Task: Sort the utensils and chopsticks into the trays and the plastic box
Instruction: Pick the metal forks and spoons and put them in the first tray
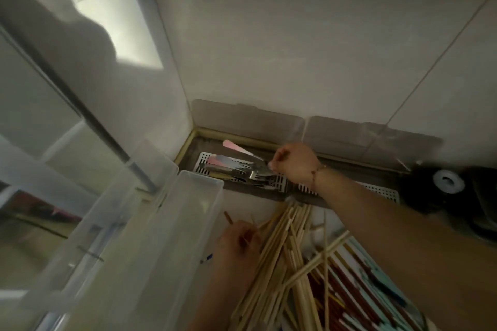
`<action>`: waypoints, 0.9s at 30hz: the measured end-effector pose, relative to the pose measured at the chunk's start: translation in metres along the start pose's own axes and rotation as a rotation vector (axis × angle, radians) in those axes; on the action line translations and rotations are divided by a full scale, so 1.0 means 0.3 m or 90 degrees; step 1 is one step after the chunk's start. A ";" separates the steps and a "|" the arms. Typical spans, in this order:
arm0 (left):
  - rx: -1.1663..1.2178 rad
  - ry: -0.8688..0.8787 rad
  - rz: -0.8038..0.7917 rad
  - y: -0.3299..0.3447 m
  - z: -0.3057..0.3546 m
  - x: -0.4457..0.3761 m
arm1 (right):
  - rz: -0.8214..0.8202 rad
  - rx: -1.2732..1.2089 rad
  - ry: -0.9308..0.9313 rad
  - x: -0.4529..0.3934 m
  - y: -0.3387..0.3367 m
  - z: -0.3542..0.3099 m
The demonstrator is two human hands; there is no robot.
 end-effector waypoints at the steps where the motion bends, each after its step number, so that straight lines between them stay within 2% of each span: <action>1: -0.010 0.007 0.012 -0.002 -0.010 0.009 | -0.018 0.009 0.007 -0.025 0.023 -0.009; 7: -0.061 0.040 0.000 0.031 -0.056 0.039 | -0.113 0.032 0.075 -0.081 0.098 0.004; 11: -0.094 0.032 0.001 0.032 -0.064 0.051 | -0.110 -0.024 0.088 -0.055 0.065 0.020; 14: -0.112 0.030 -0.008 0.036 -0.065 0.063 | -0.111 -0.001 0.058 -0.002 0.007 0.021; 16: -0.128 0.029 -0.017 0.038 -0.059 0.072 | -0.098 0.004 0.031 0.053 -0.052 0.023; 19: -0.194 0.038 -0.044 0.053 -0.043 0.096 | -0.055 -0.076 0.011 0.183 -0.156 0.062; 22: -0.237 0.117 -0.059 0.097 0.011 0.134 | 0.011 -0.047 -0.013 0.362 -0.264 0.145; 24: -0.183 0.168 -0.107 0.161 0.064 0.171 | 0.047 -0.014 -0.002 0.498 -0.318 0.233; 27: -0.225 0.275 -0.173 0.268 0.140 0.257 | 0.101 0.002 0.030 0.710 -0.369 0.387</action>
Point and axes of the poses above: each hand's wrist, its own x-axis away from the middle knuckle, its own y-axis out of the palm, z = x × y, the point moved 6 cm from there along -x, towards the middle knuckle, and after that the axes turned 10 degrees about -x, right-handed, at the moved point
